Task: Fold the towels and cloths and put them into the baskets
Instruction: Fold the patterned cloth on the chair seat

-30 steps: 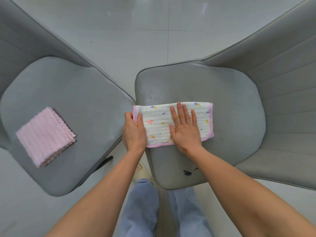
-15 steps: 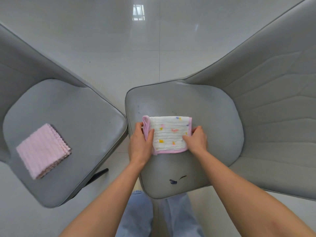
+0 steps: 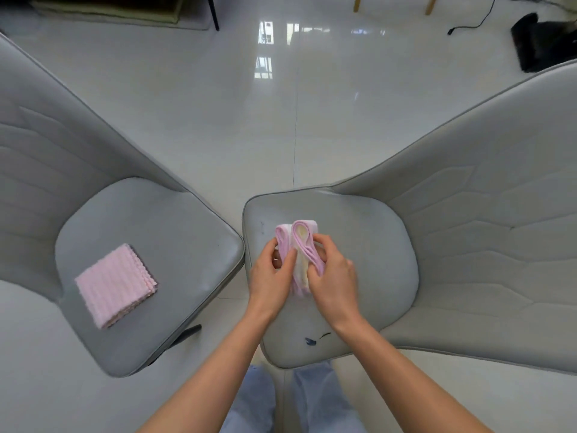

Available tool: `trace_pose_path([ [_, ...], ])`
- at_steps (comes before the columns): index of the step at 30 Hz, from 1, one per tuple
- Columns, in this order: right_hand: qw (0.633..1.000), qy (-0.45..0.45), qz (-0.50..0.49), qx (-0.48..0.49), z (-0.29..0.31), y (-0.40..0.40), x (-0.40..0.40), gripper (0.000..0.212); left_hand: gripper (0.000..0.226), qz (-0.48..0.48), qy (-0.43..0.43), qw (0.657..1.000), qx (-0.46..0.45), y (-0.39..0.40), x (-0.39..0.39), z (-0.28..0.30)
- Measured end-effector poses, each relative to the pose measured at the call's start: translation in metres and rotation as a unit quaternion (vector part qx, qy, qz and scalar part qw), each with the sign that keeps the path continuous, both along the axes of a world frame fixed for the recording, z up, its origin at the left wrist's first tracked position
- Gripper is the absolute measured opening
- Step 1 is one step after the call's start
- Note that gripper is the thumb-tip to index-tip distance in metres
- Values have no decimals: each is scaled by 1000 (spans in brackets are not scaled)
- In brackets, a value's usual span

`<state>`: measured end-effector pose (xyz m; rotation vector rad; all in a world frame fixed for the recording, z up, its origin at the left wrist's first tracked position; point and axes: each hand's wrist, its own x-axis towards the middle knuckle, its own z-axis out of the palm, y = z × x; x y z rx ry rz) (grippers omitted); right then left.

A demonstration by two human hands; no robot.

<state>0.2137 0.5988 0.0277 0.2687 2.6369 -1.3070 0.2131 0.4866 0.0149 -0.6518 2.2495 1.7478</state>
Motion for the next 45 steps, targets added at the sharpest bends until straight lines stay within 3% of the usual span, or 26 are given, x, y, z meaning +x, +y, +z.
trace_pose_path([
  [6, 995, 21, 73, 69, 87, -15, 12, 56, 13, 15, 11, 998, 55, -8, 10, 97],
  [15, 980, 107, 150, 71, 176, -42, 49, 70, 19, 46, 6, 992, 113, -41, 40, 189],
  [19, 969, 163, 153, 101, 193, -58, 62, 54, 24, 89, -10, 985, 145, -48, 43, 212],
  [22, 953, 183, 229, 75, 202, -72, 77, 54, 19, 120, -20, 982, 143, -58, 39, 218],
  [24, 960, 160, 230, -18, 212, -68, 79, 45, 17, 84, -15, 983, 163, -79, 35, 227],
  [26, 964, 208, 152, -64, 221, -53, 75, 33, 14, -18, 4, 992, 123, -107, 36, 238],
  [28, 954, 272, 117, -38, 229, -35, 65, 30, 11, -113, 23, 990, 79, -134, 40, 247],
  [30, 947, 281, 155, 5, 230, -22, 52, 35, 10, -163, 25, 984, 67, -151, 42, 255],
  [34, 899, 310, 299, 74, 226, -15, 40, 28, 9, -179, 31, 981, 71, -162, 48, 265],
  [38, 839, 404, 340, 131, 232, -27, 45, 20, 11, -170, 29, 981, 93, -163, 56, 264],
  [40, 840, 382, 350, 161, 231, -34, 41, 24, 14, -159, 24, 981, 105, -163, 58, 262],
  [45, 892, 165, 399, 133, 223, -49, 26, 49, 18, -77, 17, 990, 120, -166, 54, 252],
])
